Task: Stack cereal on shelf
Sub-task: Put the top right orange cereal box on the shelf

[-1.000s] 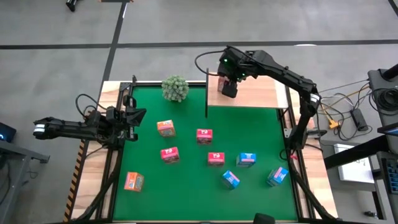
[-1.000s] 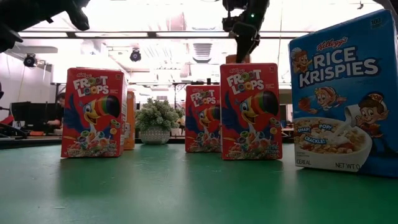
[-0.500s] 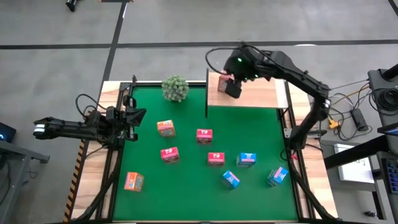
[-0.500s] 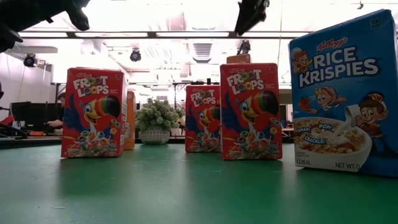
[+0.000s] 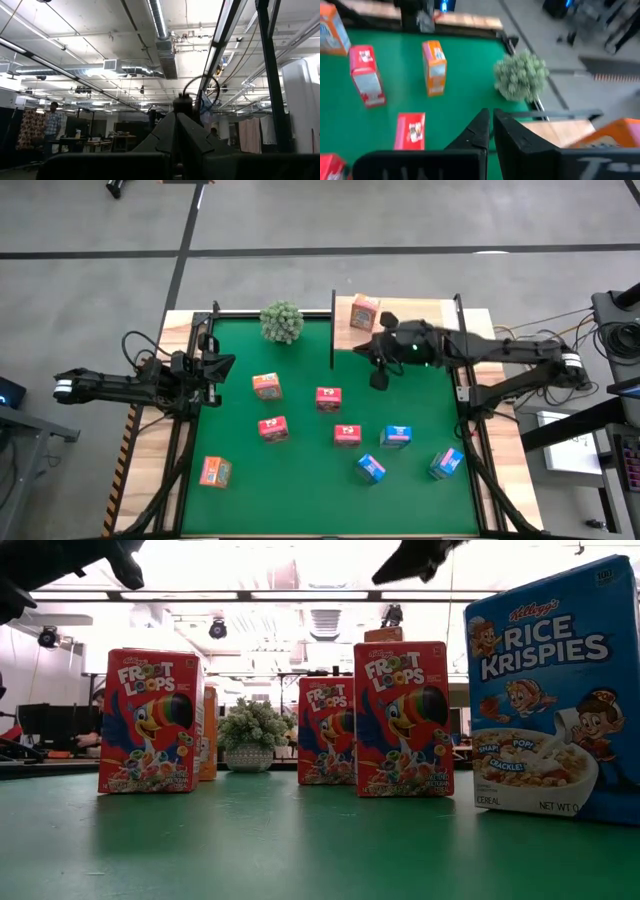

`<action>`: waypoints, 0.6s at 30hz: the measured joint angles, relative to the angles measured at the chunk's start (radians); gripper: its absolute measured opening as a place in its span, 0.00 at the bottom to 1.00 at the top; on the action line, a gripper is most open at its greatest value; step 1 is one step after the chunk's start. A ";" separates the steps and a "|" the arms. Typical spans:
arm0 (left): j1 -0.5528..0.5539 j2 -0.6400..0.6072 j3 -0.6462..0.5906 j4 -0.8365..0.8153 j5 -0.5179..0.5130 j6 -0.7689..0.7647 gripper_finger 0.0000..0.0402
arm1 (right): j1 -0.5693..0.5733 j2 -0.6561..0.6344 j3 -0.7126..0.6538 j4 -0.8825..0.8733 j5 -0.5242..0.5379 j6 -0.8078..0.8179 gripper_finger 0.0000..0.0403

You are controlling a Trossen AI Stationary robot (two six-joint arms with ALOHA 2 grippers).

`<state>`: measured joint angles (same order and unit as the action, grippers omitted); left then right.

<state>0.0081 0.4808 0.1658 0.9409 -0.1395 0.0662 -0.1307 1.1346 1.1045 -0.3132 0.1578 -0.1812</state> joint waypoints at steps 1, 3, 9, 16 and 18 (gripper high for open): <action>0.000 0.000 0.000 0.000 0.000 0.001 0.00 | 0.000 -0.017 -0.060 0.084 0.001 0.001 0.03; 0.000 0.000 0.000 0.000 0.000 0.001 0.00 | -0.003 -0.042 -0.169 0.242 0.012 0.006 0.03; 0.000 0.001 0.000 -0.006 0.000 0.003 0.00 | -0.009 -0.053 -0.337 0.401 0.164 0.055 0.03; 0.000 0.002 0.000 -0.006 0.000 0.003 0.00 | -0.053 0.012 -0.355 0.297 0.176 0.202 0.02; 0.000 0.002 0.000 -0.006 0.000 0.003 0.00 | -0.075 0.025 -0.348 0.281 0.175 0.233 0.02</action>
<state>0.0078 0.4828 0.1658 0.9347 -0.1397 0.0696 -0.2052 1.1599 0.7564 -0.0322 0.3328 0.0520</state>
